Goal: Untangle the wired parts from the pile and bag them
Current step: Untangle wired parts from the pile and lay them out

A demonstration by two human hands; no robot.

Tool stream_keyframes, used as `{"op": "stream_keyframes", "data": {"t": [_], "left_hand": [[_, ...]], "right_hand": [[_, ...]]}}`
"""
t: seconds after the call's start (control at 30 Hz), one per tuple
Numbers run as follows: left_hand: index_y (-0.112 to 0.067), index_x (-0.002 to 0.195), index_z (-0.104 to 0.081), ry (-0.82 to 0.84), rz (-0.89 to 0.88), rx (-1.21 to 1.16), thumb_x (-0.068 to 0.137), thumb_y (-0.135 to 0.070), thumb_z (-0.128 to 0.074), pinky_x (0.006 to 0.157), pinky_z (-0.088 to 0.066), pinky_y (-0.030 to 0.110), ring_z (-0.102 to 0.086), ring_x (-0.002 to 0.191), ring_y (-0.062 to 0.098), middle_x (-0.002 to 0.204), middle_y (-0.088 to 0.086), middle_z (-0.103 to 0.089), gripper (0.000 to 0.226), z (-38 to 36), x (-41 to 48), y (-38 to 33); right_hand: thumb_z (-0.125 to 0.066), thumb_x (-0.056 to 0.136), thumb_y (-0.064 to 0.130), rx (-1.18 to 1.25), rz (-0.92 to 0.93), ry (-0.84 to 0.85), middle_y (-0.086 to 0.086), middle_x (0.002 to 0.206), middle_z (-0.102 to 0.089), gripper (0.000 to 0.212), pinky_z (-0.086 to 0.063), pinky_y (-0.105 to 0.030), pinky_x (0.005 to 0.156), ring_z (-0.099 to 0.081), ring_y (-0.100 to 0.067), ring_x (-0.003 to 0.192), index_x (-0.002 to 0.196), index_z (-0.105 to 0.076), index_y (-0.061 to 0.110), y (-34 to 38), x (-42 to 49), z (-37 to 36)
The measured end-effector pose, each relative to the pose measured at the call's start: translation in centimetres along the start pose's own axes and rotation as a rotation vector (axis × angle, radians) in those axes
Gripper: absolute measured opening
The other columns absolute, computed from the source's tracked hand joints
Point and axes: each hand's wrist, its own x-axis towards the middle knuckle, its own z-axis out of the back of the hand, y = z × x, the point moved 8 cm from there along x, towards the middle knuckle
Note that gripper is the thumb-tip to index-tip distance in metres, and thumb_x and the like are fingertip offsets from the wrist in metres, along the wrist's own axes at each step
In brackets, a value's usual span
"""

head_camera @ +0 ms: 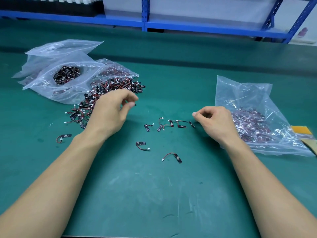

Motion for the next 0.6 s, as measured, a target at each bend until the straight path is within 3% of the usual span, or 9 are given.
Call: {"op": "stream_keyframes", "data": {"t": [0.13, 0.3, 0.47, 0.6], "left_hand": [[-0.015, 0.100, -0.070, 0.085, -0.235, -0.271, 0.087, -0.005, -0.071, 0.071, -0.045, 0.021, -0.060, 0.077, 0.006, 0.087, -0.015, -0.067, 0.016, -0.7, -1.1, -5.7], [-0.019, 0.096, -0.070, 0.382, -0.104, -0.596, 0.085, -0.009, -0.073, 0.066, -0.053, 0.031, -0.067, 0.069, 0.015, 0.082, -0.008, -0.071, 0.015, -3.9, -2.9, -7.7], [-0.026, 0.090, -0.072, 0.480, 0.042, -0.539, 0.083, -0.011, -0.078, 0.063, -0.049, 0.018, -0.065, 0.065, 0.011, 0.079, -0.008, -0.074, 0.018, -5.6, -3.2, -5.9], [-0.027, 0.091, -0.073, 0.305, 0.019, -0.355, 0.085, -0.020, -0.077, 0.062, -0.044, 0.012, -0.060, 0.062, 0.004, 0.075, -0.025, -0.068, 0.010, -3.9, -2.1, -4.5]], "right_hand": [[-0.069, 0.086, 0.037, -0.010, -0.001, 0.005, 0.021, 0.063, -0.066, 0.025, -0.041, -0.024, 0.059, -0.054, -0.001, 0.056, 0.064, -0.070, 0.026, 0.0, 0.0, -0.1], [-0.069, 0.086, 0.037, -0.008, -0.006, 0.002, 0.023, 0.060, -0.064, 0.024, -0.039, -0.023, 0.058, -0.053, 0.001, 0.054, 0.065, -0.070, 0.025, 0.0, 0.0, -0.1], [-0.069, 0.086, 0.037, -0.011, -0.003, 0.006, 0.023, 0.060, -0.065, 0.024, -0.039, -0.023, 0.058, -0.054, 0.001, 0.055, 0.065, -0.070, 0.025, 0.1, 0.0, -0.2], [-0.069, 0.086, 0.036, -0.019, -0.010, 0.011, 0.023, 0.062, -0.065, 0.024, -0.040, -0.023, 0.058, -0.055, 0.001, 0.057, 0.066, -0.071, 0.025, 0.1, 0.0, -0.3]]}}
